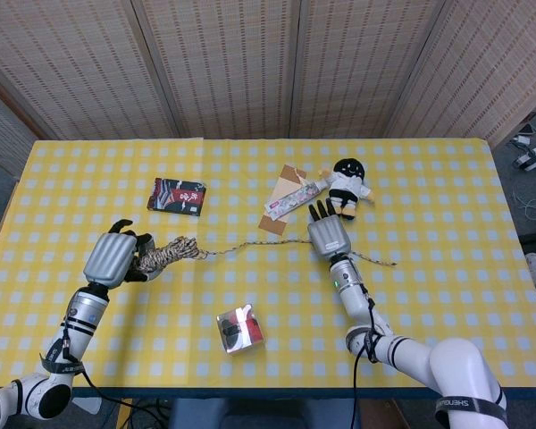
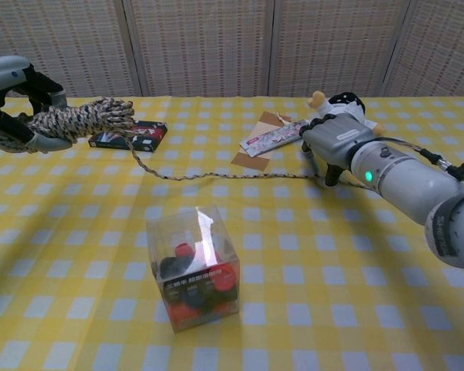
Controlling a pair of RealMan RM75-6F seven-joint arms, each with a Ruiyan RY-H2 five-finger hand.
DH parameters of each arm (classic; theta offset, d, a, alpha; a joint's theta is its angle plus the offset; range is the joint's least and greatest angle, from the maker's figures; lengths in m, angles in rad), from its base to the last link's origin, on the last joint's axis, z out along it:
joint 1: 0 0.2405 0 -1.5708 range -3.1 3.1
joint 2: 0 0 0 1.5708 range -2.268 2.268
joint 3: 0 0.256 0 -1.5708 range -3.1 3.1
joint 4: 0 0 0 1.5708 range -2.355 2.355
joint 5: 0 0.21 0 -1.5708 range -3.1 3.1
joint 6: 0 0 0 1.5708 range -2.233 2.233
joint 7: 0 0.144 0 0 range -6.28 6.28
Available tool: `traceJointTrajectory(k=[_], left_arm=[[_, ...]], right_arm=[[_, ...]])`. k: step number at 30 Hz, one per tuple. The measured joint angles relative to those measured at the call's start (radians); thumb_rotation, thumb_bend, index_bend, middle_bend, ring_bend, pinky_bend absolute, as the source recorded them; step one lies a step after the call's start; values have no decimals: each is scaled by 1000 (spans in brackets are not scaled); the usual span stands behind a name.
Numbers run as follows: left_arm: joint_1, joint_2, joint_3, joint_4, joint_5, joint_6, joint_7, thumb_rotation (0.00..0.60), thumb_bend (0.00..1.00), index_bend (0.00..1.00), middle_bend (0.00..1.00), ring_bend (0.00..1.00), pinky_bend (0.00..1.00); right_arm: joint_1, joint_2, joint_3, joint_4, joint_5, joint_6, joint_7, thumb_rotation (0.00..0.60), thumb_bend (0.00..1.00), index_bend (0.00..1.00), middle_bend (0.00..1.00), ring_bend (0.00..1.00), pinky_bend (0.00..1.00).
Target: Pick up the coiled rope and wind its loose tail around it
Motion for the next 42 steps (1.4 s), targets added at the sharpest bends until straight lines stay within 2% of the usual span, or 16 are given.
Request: traceJointTrajectory(k=[10, 27, 36, 42], left_arm=[[1, -2, -3, 12, 2, 2, -13, 498, 288, 753, 723, 508, 148], [9, 12, -13, 17, 0, 11, -32, 499, 288, 754, 723, 508, 147], [14, 26, -39, 12, -22, 24, -55, 502, 288, 754, 723, 508, 147], [9, 32, -74, 13, -68, 26, -63, 515, 288, 756, 728, 508, 147]], right_arm=[[-2, -9, 10, 15, 1, -18, -20, 600, 303, 553, 96, 0, 0], [2, -15, 31, 27, -3, -38, -17, 600, 409, 592, 118, 0, 0], [-20, 53, 36, -101, -20, -2, -4, 600, 411, 595, 120, 0, 0], [-45, 158, 34, -297, -55, 47, 7, 600, 424, 605, 126, 0, 0]])
